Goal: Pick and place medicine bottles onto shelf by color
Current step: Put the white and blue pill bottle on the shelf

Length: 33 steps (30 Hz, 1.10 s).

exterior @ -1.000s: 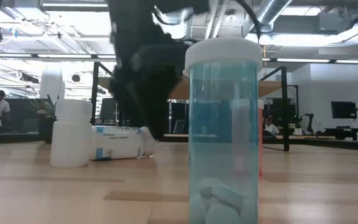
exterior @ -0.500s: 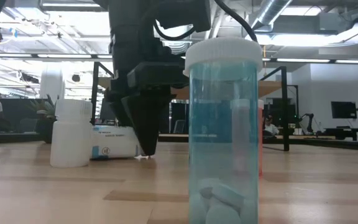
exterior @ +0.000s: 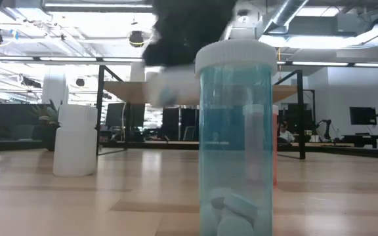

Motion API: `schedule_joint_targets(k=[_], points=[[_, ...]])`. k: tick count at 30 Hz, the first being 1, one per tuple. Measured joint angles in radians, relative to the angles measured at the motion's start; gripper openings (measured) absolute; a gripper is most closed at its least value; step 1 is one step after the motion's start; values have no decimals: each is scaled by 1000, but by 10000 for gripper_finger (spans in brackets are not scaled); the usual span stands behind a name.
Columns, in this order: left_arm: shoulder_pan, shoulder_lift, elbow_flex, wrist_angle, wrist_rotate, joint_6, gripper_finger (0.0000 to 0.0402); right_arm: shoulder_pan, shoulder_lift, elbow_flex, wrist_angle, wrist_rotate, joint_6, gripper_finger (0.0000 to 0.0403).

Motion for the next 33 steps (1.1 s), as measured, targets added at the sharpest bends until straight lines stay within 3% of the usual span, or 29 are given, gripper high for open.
schedule_joint_targets(k=[4, 10, 14, 18, 26, 33], points=[[1, 0, 169, 8, -103, 109, 183, 0, 0, 0, 0, 0, 1, 272], [47, -2, 366, 14, -341, 332, 183, 0, 0, 0, 0, -1, 3, 272], [107, -5, 409, 126, -459, 530, 183, 0, 0, 0, 0, -1, 3, 272], [174, 0, 408, 277, -460, 624, 184, 0, 0, 0, 0, -1, 28, 272], [236, 3, 331, 575, -347, 661, 182, 1, 0, 0, 0, -1, 45, 272], [235, 3, 186, 740, -384, 677, 181, 1, 0, 0, 0, -1, 45, 272]])
